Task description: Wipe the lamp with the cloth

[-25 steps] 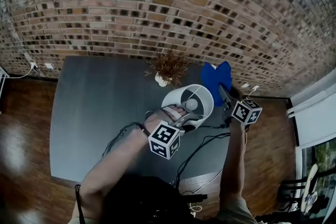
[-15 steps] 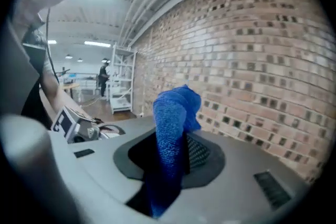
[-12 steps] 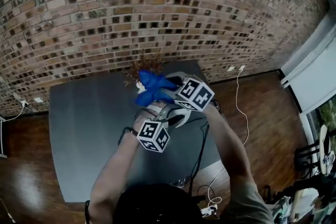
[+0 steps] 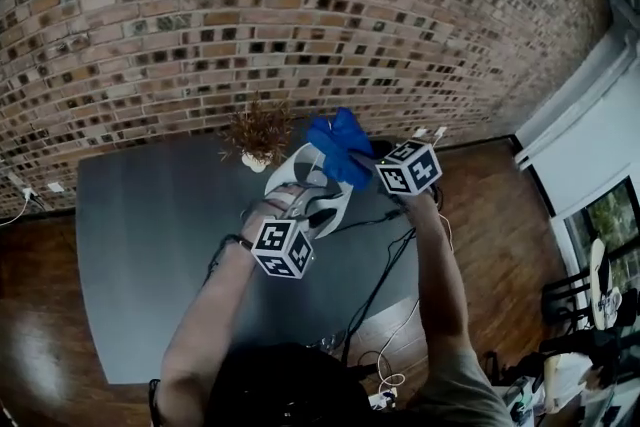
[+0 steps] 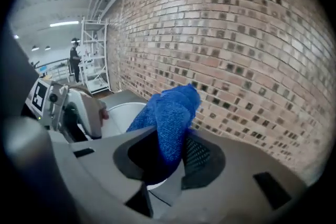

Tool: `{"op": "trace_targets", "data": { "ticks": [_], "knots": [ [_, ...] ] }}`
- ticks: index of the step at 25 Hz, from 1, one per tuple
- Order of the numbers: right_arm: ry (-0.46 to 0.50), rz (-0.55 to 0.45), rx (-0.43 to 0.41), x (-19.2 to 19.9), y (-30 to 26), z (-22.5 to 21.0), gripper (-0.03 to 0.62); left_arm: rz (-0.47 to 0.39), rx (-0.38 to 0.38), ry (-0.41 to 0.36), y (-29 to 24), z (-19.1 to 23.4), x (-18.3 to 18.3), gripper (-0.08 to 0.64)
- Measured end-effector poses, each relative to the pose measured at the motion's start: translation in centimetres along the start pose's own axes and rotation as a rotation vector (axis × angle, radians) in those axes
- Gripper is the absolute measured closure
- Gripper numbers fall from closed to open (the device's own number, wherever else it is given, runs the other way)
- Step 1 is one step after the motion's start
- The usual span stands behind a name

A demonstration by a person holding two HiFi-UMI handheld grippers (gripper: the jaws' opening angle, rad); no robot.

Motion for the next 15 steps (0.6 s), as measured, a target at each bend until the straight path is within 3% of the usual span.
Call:
{"op": "trace_targets", "data": {
  "ticks": [3, 6, 8, 10, 12, 15],
  "knots": [
    [-0.157, -0.119, -0.031, 0.7, 2.8, 3.6, 0.48, 0.001, -0.012, 0.005, -0.1, 0.2, -0.1, 0.413],
    [-0.323, -0.284, -0.125, 0.0, 4.6, 7.7, 0.482, -0.008, -0.014, 0.012, 0.0, 0.1, -0.1, 0.418],
    [-0.34, -0.369, -0.116, -0.8, 5.8, 8.1, 0.482, -0.018, 0.003, -0.014, 0.1, -0.6, -0.1, 0.417],
    [-0.236, -0.434, -0.022, -3.3, 7.1, 6.5, 0.482, -0.032, 0.008, -0.069, 0.2, -1.5, -0.3, 0.411],
    [-0.065, -0.458, 0.016, -7.1, 6.6, 5.7, 0.482, -0.042, 0.003, -0.089, 0.3, -2.0, -0.3, 0.411],
    [0.176, -0.335, -0.125, -10.0, 0.6, 7.6, 0.482, -0.053, -0.015, -0.062, 0.1, -1.5, -0.3, 0.411]
  ]
}}
Point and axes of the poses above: the fingertips, and each gripper's own axes: y backward along the fingers, z to its left, x out of its underside, the point moved 3 cm from there along y, backward along the fingers, and after that the axes turned 15 degrees about y, right-handed, at the moved point
